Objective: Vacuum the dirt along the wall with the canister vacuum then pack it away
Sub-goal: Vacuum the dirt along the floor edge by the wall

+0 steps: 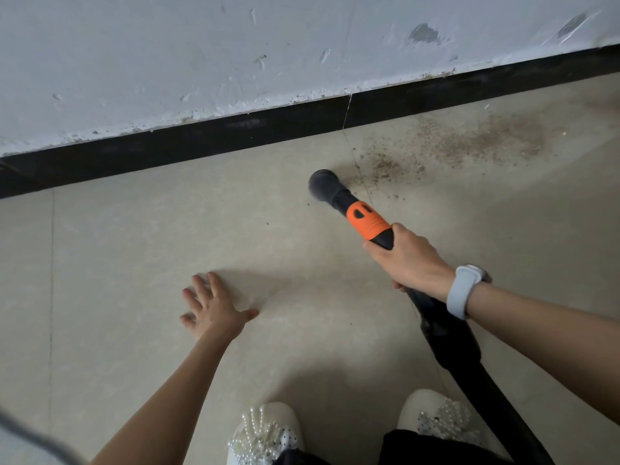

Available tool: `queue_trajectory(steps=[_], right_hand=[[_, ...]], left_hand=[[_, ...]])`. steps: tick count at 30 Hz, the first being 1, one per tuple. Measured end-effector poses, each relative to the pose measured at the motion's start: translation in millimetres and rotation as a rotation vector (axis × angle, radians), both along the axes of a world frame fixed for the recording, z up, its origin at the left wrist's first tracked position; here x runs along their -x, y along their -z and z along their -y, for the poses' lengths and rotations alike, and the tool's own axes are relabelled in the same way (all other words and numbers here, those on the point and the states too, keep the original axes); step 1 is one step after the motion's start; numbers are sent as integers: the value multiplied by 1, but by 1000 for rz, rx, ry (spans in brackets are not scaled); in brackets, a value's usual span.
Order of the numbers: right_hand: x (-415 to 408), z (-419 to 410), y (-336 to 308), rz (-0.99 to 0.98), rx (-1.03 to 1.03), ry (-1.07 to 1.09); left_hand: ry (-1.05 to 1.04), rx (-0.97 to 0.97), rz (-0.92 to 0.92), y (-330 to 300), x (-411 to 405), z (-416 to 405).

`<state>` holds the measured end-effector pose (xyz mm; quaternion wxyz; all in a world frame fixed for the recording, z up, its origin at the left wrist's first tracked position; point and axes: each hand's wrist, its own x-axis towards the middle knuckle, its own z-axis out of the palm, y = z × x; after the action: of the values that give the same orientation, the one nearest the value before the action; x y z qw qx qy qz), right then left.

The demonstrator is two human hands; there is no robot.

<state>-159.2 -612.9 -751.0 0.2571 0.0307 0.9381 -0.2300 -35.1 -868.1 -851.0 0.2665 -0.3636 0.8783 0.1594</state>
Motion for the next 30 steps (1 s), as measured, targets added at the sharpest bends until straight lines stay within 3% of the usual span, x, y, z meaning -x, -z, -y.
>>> queue_trajectory(steps=[8,16,19,23,30], right_hand=[[9,-25,-9,-53,19,149],[-47,50,-13,115,107,-315],[-51,61,-9,174,90,-395],[-41,50,-8,161,89,-336],[-22,-8,-7,82,67,-22]], left_hand=[[-2,0,-6,-1,0,0],[-9,-17,-38,2,-7,1],[-16,-15,-23,4,-8,0],[-17,-12,-21,2,-6,-1],[-31,-8,-29,-2,-1,-5]])
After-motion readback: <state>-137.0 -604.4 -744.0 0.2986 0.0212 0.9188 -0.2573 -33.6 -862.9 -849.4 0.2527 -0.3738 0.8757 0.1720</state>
